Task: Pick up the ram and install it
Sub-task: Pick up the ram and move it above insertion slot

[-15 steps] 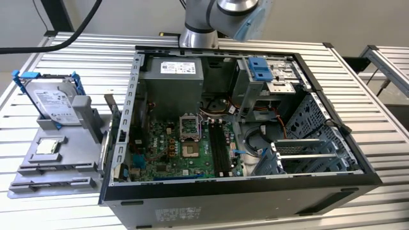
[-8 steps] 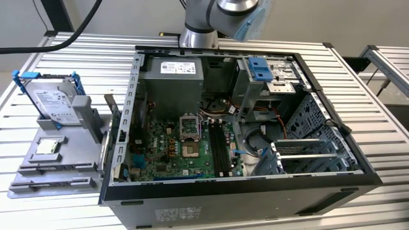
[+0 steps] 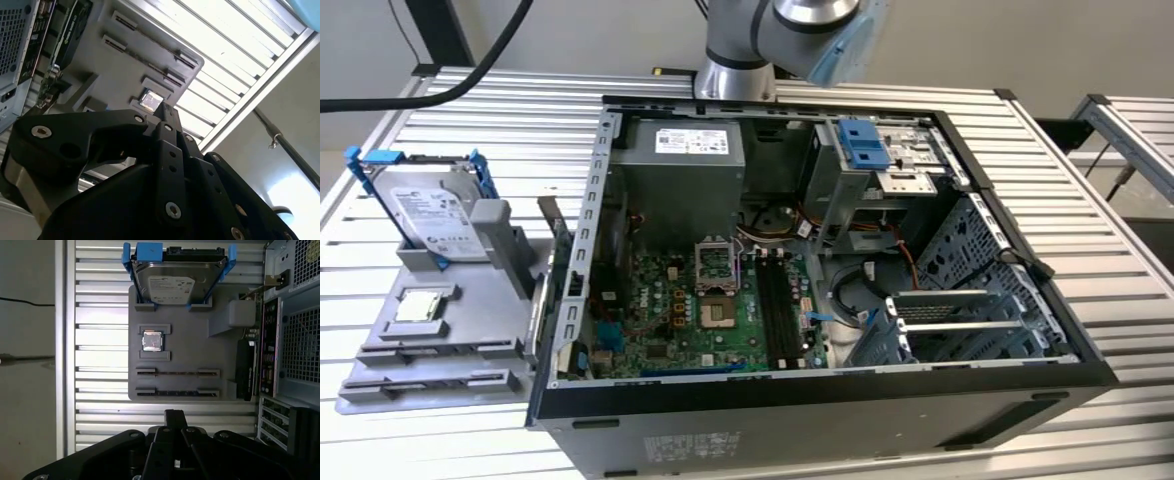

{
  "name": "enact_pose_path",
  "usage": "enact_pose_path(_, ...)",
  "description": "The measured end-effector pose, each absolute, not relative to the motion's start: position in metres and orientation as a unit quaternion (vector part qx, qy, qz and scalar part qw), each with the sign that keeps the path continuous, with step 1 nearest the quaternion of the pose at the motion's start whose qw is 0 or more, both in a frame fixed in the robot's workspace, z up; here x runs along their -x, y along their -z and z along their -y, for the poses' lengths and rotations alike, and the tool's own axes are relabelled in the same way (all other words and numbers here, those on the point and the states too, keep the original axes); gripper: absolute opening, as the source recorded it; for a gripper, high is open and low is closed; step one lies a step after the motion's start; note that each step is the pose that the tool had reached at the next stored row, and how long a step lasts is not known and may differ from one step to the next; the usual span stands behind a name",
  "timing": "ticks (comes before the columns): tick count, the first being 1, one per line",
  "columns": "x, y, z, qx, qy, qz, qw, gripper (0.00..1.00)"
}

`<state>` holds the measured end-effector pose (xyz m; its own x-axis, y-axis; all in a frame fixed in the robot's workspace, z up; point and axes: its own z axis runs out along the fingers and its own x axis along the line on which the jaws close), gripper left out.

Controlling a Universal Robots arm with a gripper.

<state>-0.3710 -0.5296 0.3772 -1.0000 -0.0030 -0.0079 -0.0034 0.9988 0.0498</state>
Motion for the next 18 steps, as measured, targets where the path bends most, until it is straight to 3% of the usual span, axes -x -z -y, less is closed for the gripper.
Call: enact_pose_path(18,0.3711,-0.3773,0.5295,0.059,-0.025,-0.998,0.003,0.0)
